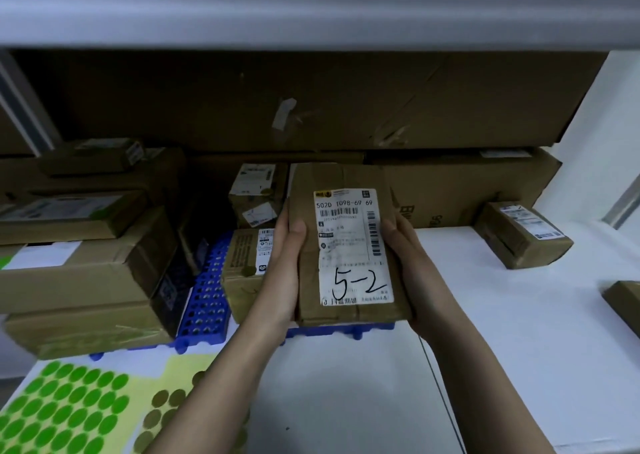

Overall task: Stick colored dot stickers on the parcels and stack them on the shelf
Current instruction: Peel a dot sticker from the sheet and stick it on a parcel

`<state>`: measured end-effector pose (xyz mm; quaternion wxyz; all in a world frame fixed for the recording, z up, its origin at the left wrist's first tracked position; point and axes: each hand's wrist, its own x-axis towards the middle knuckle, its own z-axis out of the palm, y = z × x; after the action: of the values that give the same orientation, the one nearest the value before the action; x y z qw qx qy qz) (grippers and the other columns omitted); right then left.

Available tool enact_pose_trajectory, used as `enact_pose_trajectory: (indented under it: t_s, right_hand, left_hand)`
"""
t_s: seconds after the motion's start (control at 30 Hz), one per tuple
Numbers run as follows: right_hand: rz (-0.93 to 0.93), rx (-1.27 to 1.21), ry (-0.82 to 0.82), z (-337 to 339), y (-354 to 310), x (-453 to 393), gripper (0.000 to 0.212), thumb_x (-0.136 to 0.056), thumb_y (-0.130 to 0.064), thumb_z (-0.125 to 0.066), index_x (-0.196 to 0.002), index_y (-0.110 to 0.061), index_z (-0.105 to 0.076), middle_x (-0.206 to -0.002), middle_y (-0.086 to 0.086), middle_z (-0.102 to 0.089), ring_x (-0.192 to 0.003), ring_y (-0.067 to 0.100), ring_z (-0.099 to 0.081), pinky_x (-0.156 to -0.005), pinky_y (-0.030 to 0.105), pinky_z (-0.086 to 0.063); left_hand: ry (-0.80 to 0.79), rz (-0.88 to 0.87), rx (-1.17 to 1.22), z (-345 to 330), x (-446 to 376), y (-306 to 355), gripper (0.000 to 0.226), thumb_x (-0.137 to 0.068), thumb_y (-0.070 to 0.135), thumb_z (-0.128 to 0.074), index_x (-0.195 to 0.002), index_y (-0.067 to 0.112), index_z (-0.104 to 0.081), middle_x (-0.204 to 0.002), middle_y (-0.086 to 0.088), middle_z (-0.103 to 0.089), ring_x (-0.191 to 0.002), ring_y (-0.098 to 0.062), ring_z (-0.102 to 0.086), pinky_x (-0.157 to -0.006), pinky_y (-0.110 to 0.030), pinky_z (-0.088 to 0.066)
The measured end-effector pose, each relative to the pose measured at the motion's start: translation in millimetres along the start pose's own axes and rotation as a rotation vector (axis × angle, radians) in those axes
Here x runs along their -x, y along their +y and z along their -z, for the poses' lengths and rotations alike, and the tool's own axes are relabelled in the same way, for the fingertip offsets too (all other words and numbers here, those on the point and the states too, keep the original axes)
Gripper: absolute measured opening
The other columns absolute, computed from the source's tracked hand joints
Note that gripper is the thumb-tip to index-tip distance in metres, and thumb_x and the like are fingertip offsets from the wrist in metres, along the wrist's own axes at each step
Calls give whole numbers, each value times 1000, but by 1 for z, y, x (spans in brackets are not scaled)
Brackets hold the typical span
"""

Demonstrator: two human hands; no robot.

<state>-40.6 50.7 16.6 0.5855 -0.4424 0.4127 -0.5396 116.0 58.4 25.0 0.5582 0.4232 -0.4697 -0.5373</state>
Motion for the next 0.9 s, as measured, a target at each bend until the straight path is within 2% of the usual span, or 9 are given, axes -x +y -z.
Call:
enact_pose_trajectory:
  t_s: [0.17,0.27,0.37,0.43,0.5,0.6,0.7,0.8,0.9]
  right_hand:
    - [65,53,27,-15,3,30,57,-83,-59,-54,-136,-47,-40,-120,-11,-66,-104,16,-68,-90,45,-54]
    - [62,52,55,-18,4,40,64,-76,-61,-50,-138,-50,-37,-123,-11,-64,-105,16,-67,-94,49,-51]
    - [81,83,47,-20,2,44,66,-76,-61,-46,-139,-49,-34,-120,-12,-66,-101,14,-68,-91,46,-53]
    - [85,88,51,-21,1,46,66,-76,-60,-46,-140,-49,-34,-118,-14,-66,-100,11,-68,-89,42,-53]
    - [93,88,46,-20,2,48,67,-76,-58,-46,-141,-48,-33,-118,-18,-66,-101,6,-67,-87,35,-52]
    - [108,148,31,-22,-4,37,91,-60,-56,-59,-143,-31,-34,-100,-17,-71,-86,-7,-67,-71,15,-51]
    - [207,230,-13,-18,-12,37,127,-30,-55,-48,-141,4,-31,-80,-7,-55,-53,-18,-57,-48,4,-42]
    - [275,236,33,-21,-18,34,148,-21,-72,-64,-139,11,-30,-78,-12,-57,-54,-18,-58,-49,3,-42]
    - [264,214,44,-20,-18,38,138,-30,-71,-63,-141,6,-32,-80,-8,-59,-60,-19,-59,-55,4,-44]
  left_hand:
    - [-40,-88,-18,10,20,13,57,-88,52,-48,-142,43,-32,-132,10,-57,-113,-10,-61,-92,-33,-53]
    - [-54,-124,-64,15,30,16,61,-80,53,-41,-140,46,-34,-136,13,-52,-118,-8,-56,-99,-36,-48]
    - [-51,-169,-63,14,37,24,61,-81,54,-41,-141,45,-32,-133,15,-53,-116,-3,-56,-92,-22,-51]
    - [-14,-208,-142,11,19,30,70,-81,63,-47,-141,31,-30,-122,12,-57,-113,1,-57,-83,-5,-46]
    - [-12,-280,-184,17,11,34,65,-91,57,-42,-139,15,-28,-108,16,-47,-119,-1,-52,-68,8,-34]
    - [-35,-234,-134,11,19,31,68,-85,63,-39,-142,28,-30,-121,16,-56,-111,10,-54,-75,2,-40]
    - [-122,-216,-47,14,44,24,61,-85,45,-35,-144,41,-25,-126,26,-56,-113,6,-55,-79,-9,-47]
    - [-148,-251,-44,14,43,24,61,-85,41,-35,-145,37,-23,-123,28,-56,-112,7,-55,-79,-8,-46]
    - [-152,-241,-32,15,46,26,65,-84,38,-39,-146,36,-22,-128,23,-55,-113,5,-56,-78,-9,-47]
